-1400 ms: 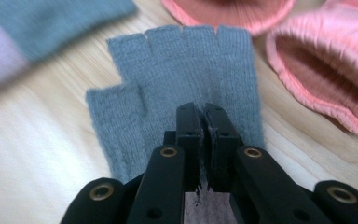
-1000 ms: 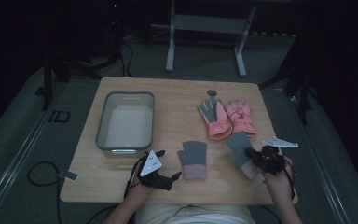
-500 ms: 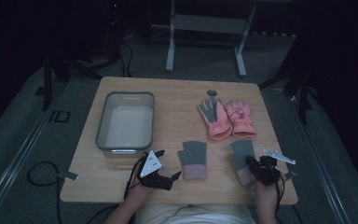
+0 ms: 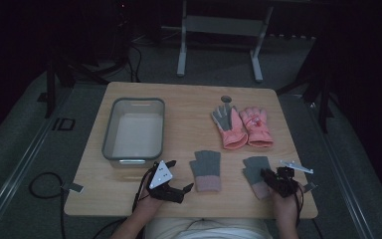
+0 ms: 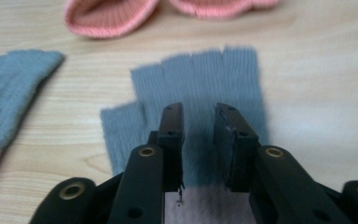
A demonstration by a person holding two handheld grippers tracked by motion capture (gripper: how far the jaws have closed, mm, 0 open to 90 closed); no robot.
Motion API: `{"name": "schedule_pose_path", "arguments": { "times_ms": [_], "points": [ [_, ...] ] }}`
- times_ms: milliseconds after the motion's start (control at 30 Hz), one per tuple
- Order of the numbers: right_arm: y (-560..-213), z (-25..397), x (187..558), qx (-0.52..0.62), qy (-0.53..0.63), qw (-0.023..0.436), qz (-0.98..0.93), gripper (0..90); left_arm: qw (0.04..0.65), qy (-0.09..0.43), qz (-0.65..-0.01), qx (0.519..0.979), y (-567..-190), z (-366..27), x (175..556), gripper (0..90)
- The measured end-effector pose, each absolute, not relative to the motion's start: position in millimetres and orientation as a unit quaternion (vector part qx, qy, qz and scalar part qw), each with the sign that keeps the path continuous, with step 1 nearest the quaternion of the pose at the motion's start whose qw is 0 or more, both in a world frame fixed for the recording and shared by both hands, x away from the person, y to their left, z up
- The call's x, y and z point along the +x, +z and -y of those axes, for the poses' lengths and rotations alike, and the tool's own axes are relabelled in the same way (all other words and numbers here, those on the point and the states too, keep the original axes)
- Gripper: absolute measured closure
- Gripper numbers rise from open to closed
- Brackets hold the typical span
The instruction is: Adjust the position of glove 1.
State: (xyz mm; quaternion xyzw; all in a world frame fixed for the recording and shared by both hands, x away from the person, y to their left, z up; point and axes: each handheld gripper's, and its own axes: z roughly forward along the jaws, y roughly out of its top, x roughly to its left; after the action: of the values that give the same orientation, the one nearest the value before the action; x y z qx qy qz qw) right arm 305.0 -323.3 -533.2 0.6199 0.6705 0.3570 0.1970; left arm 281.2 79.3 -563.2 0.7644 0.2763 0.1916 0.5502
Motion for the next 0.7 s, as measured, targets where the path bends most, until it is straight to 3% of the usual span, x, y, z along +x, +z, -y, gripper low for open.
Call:
{"name": "schedule_pose_path", "arguments": {
  "times_ms": [167, 333, 700],
  "points": [
    [-514.9, 332.5, 319.6, 0.500, 0.363, 0.174, -0.767, 67.6, 0.551, 0.193, -0.276, 0.764, -563.2, -79.8, 281.1, 1.1],
    [-517.8, 341.3, 325.5, 0.408, 0.317, 0.172, -0.839, 65.0, 0.550, 0.193, -0.279, 0.763, -563.3, -79.3, 281.2, 1.1],
    [-539.5, 344.9, 334.5, 0.380, 0.313, 0.134, -0.860, 65.3, 0.549, 0.194, -0.278, 0.764, -563.3, -78.9, 281.4, 1.1]
  ]
}}
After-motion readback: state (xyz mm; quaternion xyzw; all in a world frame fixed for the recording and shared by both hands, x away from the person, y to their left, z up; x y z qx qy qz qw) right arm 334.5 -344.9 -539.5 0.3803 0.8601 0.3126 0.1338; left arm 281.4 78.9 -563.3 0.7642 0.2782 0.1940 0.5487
